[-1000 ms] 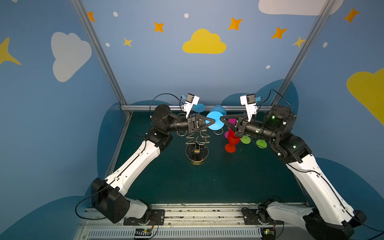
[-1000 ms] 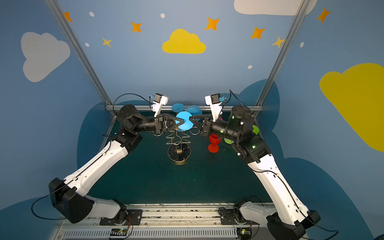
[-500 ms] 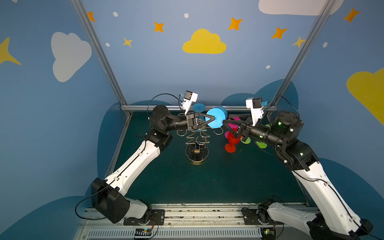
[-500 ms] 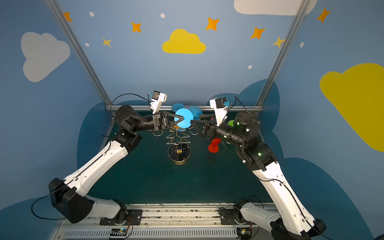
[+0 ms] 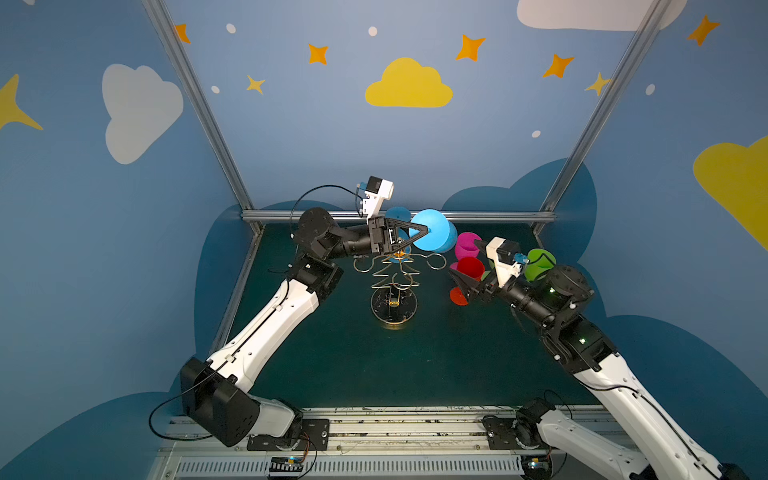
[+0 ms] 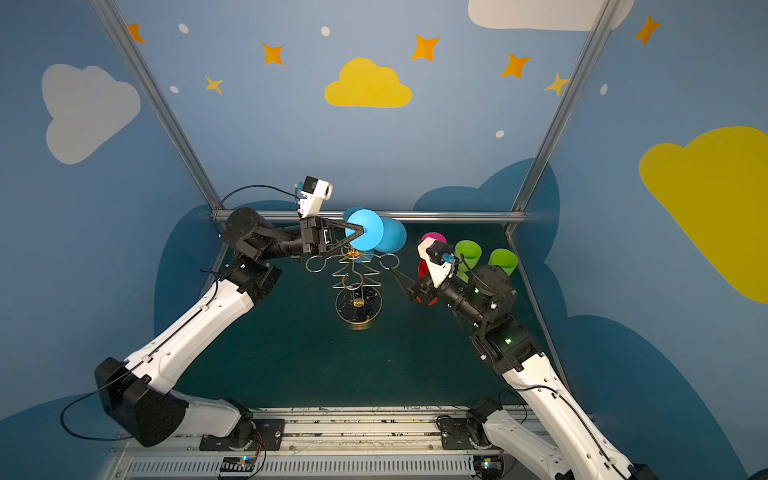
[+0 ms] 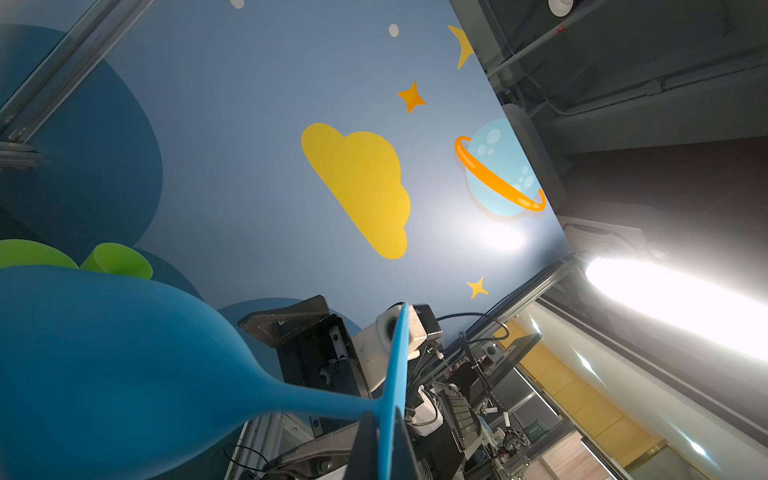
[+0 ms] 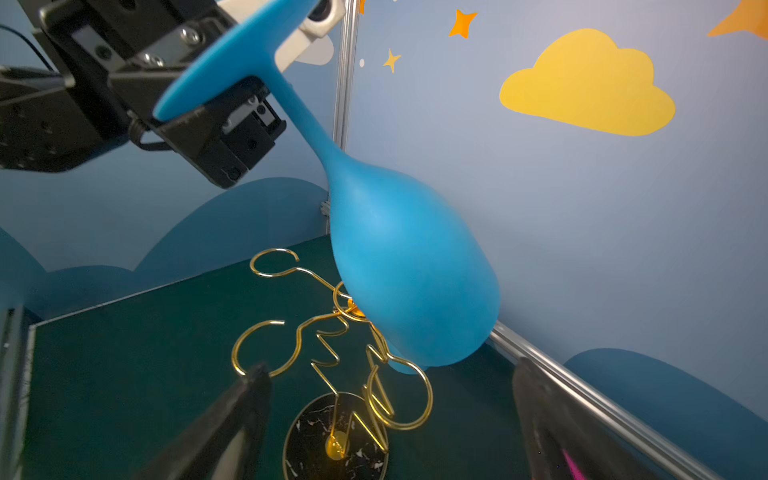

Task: Take the wine glass off the wine glass rack
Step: 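Close the left gripper on the glass base while the right gripper shifts to the bowl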

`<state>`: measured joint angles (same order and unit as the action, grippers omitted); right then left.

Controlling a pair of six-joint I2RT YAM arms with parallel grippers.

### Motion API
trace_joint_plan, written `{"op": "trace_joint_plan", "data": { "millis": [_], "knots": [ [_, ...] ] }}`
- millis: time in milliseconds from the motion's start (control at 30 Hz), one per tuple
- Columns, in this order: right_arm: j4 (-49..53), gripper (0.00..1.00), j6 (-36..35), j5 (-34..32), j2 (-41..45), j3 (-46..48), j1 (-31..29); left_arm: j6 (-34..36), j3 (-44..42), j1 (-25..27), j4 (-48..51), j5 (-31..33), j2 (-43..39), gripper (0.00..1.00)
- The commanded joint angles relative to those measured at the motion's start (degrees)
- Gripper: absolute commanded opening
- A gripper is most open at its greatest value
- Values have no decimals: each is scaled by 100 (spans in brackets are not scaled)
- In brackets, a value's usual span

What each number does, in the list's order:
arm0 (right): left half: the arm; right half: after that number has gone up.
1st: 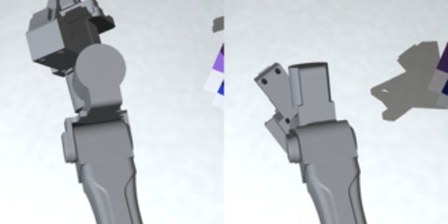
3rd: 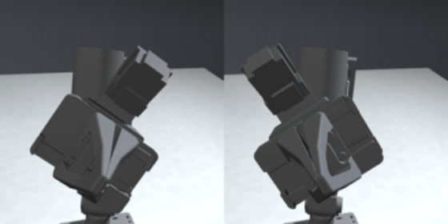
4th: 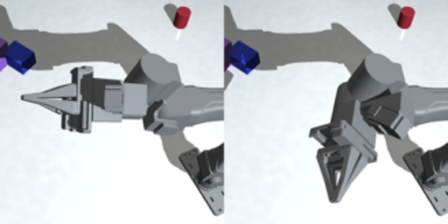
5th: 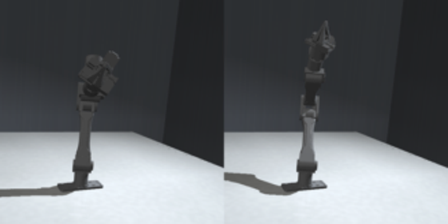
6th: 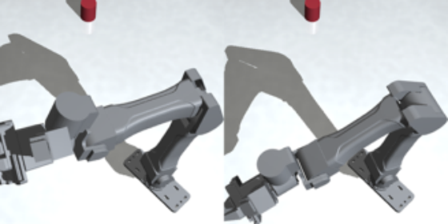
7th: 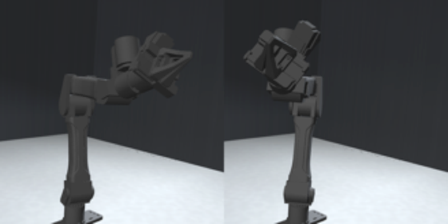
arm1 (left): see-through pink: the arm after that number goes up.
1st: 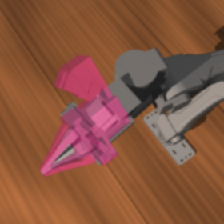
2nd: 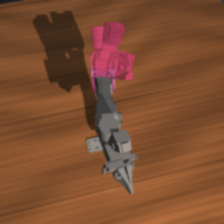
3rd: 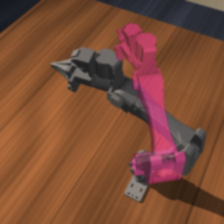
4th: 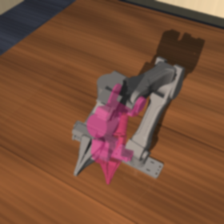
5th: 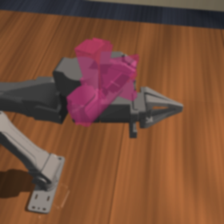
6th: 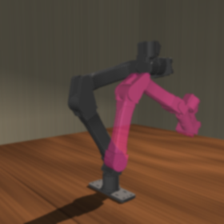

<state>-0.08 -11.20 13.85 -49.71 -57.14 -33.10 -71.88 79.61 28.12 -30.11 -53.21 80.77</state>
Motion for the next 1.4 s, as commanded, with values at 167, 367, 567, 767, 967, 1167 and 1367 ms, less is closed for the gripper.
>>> {"op": "trace_joint_plan", "data": {
  "millis": [167,367,567,767,967,1167,1367],
  "knots": [
    [-1148,90,-819,399,-311,-92,-6,-278,88,-21,-170,-75,-158,3],
    [-1342,90,-907,496,-799,-279,-10,-462,80,-17,-266,-102,-174,3],
    [-1652,90,-797,453,-1231,-436,-5,-672,26,-2,-423,-145,-159,3],
    [-1694,90,-737,343,-1494,-548,-8,-1011,37,9,-766,-211,-88,3],
    [-1534,83,-680,333,-1578,-639,-8,-1015,-12,23,-748,-246,-114,3],
    [-1283,61,-314,335,-1378,-627,-11,-767,8,11,-501,-263,-124,7],
    [-534,43,-25,240,-1089,-754,-22,-351,28,-61,-218,-229,-149,48]
  ]
}}
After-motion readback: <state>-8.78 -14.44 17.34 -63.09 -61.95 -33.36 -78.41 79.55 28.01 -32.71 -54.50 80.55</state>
